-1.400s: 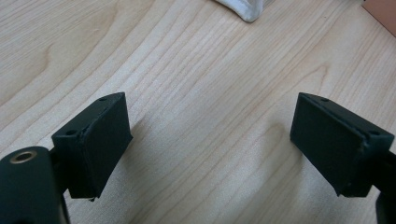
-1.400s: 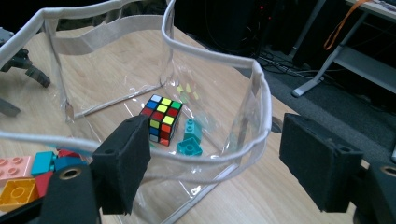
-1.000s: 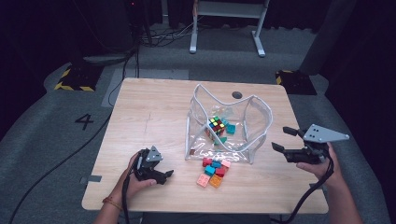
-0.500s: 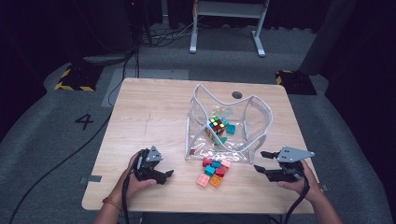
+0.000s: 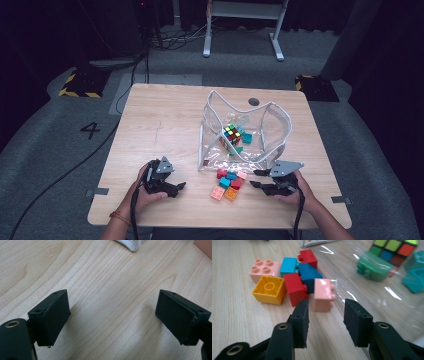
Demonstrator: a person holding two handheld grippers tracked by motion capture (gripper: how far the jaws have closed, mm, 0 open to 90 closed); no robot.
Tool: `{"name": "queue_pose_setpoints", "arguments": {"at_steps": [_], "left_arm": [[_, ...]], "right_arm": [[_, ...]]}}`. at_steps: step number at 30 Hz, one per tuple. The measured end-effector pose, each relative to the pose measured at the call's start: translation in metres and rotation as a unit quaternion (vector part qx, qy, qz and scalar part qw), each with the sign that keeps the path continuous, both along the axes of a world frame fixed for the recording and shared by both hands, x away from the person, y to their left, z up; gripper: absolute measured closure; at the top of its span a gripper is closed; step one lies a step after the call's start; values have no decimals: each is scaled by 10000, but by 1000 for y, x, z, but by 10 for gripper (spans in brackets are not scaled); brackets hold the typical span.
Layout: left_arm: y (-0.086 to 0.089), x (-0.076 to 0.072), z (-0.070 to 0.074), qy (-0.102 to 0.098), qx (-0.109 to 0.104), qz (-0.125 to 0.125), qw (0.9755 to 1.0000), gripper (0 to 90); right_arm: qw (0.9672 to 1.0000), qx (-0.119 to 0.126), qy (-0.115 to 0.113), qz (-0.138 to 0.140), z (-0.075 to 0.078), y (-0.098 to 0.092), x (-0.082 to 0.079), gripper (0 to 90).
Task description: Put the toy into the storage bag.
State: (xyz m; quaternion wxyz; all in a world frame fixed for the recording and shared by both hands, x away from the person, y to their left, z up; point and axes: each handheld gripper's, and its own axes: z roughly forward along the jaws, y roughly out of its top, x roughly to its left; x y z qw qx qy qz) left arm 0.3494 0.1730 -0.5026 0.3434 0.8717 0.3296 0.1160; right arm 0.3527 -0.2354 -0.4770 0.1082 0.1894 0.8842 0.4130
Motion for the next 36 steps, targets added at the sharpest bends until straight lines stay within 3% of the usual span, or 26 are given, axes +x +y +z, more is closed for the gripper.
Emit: {"name": "queue_pose_setpoints", "arguments": {"at_steps": [2, 3, 5, 8, 9, 10, 11, 12, 16, 20, 25, 26, 29, 31, 36], "left_arm": [[0, 0, 0, 1, 1, 1, 10000, 123], [0, 0, 0, 0, 0, 3, 10000, 123], [0, 0, 0, 10, -18, -7, 10000, 123], [0, 0, 0, 18, -23, -7, 10000, 123], [0, 0, 0, 11, -19, -4, 10000, 123], [0, 0, 0, 18, -24, -6, 10000, 124], [0, 0, 0, 18, -23, -7, 10000, 123], [0, 0, 0, 18, -25, -5, 10000, 124], [0, 0, 0, 13, -26, -10, 10000, 123], [0, 0, 0, 18, -25, -6, 10000, 124], [0, 0, 0, 19, -25, -7, 10000, 124], [0, 0, 0, 18, -25, -6, 10000, 124], [0, 0, 0, -32, 31, -23, 10000, 123], [0, 1, 0, 13, -7, -41, 10000, 123], [0, 0, 0, 19, -27, -3, 10000, 124]], "right_arm": [[9999, -24, -109, 79, -3, 7, 3, 564], [10000, -52, -29, 10, -3, 10, 2, 574], [9999, -69, -116, 50, -5, 16, 7, 574], [10000, -17, -55, 35, -6, 21, 10, 574], [9999, -35, -86, 50, -7, 23, 12, 574], [9995, -148, -256, 66, -8, 23, 14, 574], [9996, -178, -223, 12, -8, 25, 14, 574], [9998, -173, -42, -106, -10, 27, 13, 574], [9998, -151, 22, -130, -13, 31, 13, 603], [9996, -242, -67, -90, -13, 30, 13, 659], [9997, -209, -35, -90, -13, 27, 12, 666], [9997, -194, -160, -5, -14, 26, 13, 666], [9996, -211, -173, 43, -12, 22, 11, 667], [9999, -127, -77, -1, -11, 19, 9, 667], [9995, -234, -188, 79, -10, 14, 5, 667]]}}
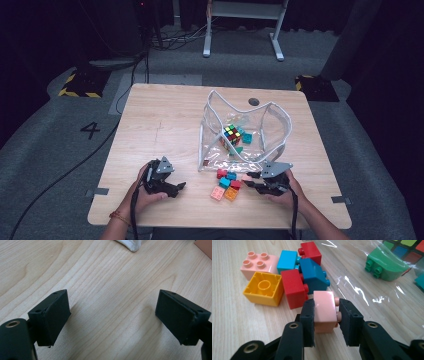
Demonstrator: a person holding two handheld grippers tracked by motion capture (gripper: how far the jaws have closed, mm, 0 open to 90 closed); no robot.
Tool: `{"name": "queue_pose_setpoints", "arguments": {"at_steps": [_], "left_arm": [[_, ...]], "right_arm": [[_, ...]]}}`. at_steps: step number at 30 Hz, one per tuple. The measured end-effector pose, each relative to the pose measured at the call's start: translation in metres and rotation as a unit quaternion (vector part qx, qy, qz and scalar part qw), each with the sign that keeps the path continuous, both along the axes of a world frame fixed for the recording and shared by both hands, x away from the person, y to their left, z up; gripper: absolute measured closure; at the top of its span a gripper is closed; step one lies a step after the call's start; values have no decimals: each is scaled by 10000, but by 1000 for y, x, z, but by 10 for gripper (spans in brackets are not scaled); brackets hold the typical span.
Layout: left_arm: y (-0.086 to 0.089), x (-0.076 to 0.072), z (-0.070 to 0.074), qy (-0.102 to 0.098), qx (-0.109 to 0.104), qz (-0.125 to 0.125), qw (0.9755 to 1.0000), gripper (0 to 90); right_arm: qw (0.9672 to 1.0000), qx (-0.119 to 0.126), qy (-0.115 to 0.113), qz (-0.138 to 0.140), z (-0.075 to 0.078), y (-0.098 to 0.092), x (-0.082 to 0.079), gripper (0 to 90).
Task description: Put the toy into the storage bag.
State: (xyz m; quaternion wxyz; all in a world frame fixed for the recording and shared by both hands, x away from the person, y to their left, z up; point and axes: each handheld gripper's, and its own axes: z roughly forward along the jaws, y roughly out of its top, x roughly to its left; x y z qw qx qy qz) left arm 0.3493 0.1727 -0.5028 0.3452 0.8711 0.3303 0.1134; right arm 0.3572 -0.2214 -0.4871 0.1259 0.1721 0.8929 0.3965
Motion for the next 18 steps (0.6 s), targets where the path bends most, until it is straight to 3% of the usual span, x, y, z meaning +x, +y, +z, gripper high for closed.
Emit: {"name": "queue_pose_setpoints", "arguments": {"at_steps": [4, 6, 10, 11, 18], "left_arm": [[1, 1, 0, -49, 47, -14, 10000, 123], [1, 1, 0, -49, 47, -16, 10000, 123], [1, 0, 0, -51, 51, -12, 10000, 124], [0, 0, 0, 5, -3, -14, 10000, 124], [0, 0, 0, -1, 7, -19, 10000, 124]], "right_arm": [[9999, 19, 138, 30, 0, -7, -2, 667], [9997, -4, 229, -84, 1, -11, -4, 667], [9996, -12, 264, -91, 4, -22, -4, 668], [9999, 29, 118, 28, 4, -25, -3, 668], [9999, 58, 122, -49, 7, -38, -2, 668]]}}
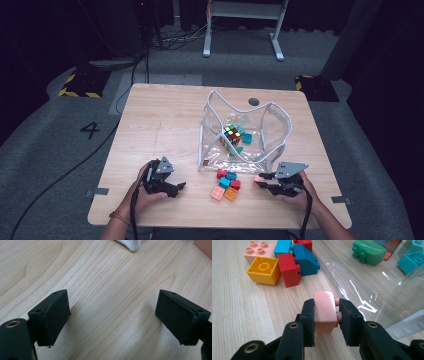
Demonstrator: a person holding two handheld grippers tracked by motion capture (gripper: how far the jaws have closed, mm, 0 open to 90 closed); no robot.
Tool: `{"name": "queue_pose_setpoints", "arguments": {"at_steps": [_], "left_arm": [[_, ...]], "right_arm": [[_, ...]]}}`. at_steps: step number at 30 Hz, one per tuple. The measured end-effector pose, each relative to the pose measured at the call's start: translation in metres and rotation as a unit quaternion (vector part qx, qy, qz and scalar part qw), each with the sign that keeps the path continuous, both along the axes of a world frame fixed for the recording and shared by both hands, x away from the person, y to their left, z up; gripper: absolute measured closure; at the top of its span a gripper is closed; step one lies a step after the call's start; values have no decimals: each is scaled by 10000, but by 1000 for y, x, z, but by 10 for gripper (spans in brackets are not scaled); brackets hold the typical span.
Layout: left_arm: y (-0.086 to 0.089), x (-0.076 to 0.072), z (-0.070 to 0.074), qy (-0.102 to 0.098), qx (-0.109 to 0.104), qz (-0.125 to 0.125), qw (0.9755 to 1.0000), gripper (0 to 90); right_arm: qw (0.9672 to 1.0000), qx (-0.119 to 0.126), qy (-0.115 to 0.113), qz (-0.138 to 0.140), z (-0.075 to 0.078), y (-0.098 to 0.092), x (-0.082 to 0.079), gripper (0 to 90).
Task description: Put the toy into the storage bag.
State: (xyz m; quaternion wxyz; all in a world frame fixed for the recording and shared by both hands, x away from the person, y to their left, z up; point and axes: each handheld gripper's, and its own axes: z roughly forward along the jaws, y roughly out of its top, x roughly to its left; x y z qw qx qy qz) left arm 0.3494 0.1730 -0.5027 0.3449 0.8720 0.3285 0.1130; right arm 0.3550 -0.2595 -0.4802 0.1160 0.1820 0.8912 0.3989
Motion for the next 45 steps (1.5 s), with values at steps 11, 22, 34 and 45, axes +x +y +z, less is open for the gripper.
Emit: {"name": "queue_pose_setpoints", "arguments": {"at_steps": [11, 22, 34, 45], "left_arm": [[0, 0, 0, 16, -16, -2, 10000, 125], [0, 0, 0, 19, -16, 0, 10000, 125], [0, 0, 0, 29, -21, 2, 10000, 125], [0, 0, 0, -2, -5, 1, 10000, 125]], "right_arm": [[9998, 42, 68, -166, 4, -15, 3, 668], [9991, 143, 45, -409, 14, -45, 2, 669], [9937, 389, -353, -992, 49, -74, 21, 669], [9872, 410, -749, -1348, 102, -92, 53, 669]]}}
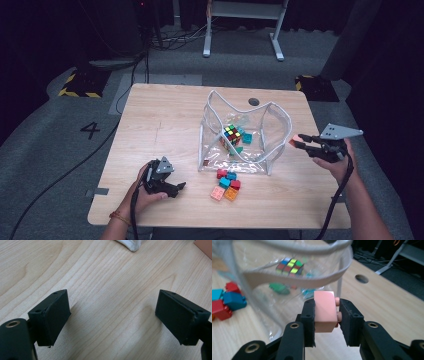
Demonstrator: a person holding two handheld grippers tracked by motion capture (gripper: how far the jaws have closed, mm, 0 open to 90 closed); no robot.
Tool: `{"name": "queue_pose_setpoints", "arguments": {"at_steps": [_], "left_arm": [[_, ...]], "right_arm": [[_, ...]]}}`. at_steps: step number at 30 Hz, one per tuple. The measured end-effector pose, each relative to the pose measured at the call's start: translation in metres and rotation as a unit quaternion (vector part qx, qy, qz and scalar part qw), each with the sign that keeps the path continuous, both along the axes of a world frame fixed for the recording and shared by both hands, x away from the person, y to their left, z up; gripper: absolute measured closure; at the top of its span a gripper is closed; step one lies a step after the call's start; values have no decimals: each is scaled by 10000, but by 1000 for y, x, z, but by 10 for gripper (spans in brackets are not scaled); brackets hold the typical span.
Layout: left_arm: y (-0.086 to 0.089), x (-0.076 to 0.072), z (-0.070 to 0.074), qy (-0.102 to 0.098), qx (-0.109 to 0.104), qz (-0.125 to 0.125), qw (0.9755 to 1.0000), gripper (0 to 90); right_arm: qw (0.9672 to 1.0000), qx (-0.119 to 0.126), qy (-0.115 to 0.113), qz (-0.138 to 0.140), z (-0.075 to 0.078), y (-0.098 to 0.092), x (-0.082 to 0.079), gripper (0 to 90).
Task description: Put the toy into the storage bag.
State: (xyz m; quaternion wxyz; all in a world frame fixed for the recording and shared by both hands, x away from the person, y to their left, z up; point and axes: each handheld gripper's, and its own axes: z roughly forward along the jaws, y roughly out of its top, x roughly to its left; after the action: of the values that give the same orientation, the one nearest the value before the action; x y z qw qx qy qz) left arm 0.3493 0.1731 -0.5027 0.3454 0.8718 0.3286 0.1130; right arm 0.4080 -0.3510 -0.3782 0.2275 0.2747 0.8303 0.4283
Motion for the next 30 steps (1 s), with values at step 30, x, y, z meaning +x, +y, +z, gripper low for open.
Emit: {"name": "queue_pose_setpoints", "arguments": {"at_steps": [30], "left_arm": [[0, 0, 0, 3, 3, 1, 10000, 125]], "right_arm": [[9970, 231, -421, 613, 85, 57, 27, 669]]}}
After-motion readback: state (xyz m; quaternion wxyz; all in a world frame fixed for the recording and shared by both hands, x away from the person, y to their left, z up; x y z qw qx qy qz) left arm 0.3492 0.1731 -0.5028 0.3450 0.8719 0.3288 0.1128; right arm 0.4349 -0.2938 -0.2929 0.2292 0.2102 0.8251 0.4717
